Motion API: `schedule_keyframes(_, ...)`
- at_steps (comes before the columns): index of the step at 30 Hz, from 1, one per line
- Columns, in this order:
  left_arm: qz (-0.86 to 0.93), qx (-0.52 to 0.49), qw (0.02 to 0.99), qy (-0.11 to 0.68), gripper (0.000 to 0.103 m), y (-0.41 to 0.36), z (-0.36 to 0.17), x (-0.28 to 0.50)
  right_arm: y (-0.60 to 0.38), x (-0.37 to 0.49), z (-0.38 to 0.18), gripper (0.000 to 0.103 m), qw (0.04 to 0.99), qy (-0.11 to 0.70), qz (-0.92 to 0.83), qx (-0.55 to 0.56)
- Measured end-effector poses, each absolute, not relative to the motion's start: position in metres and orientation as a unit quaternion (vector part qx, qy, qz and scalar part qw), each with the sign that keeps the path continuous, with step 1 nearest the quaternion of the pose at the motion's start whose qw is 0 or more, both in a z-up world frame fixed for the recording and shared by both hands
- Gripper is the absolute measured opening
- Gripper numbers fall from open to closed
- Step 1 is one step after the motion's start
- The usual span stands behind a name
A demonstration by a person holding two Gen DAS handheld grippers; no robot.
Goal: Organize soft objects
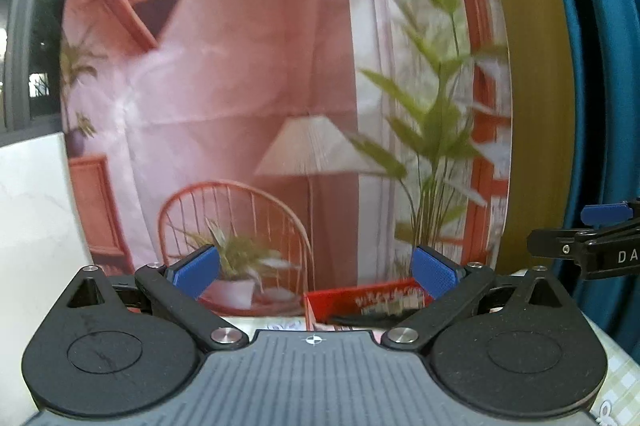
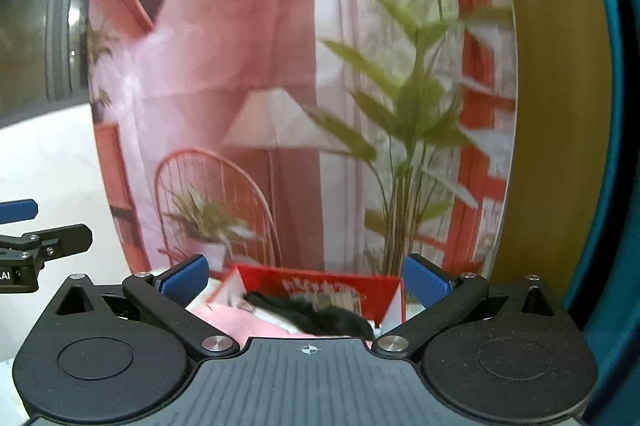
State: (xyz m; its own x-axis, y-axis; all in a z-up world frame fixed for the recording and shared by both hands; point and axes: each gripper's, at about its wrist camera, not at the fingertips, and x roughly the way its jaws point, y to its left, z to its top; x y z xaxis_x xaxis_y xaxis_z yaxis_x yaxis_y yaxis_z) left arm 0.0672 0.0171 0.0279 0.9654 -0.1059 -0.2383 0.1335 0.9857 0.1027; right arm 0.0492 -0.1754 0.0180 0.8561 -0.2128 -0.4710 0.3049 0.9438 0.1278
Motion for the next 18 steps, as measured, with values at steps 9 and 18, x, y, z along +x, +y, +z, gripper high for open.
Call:
schedule_keyframes(9,-0.045,0.055,0.993,0.098,0.103,0.019,0.047,0.043,-0.161,0.022,0.058,0.103,0.965,0.206,-0.149,0.067)
schedule_keyframes(18,-0.039,0.056,0.993,0.101,0.103,0.020,0.044,0.047,-0.158,0.016,0.060,0.103,0.965,0.209,-0.149,0.053)
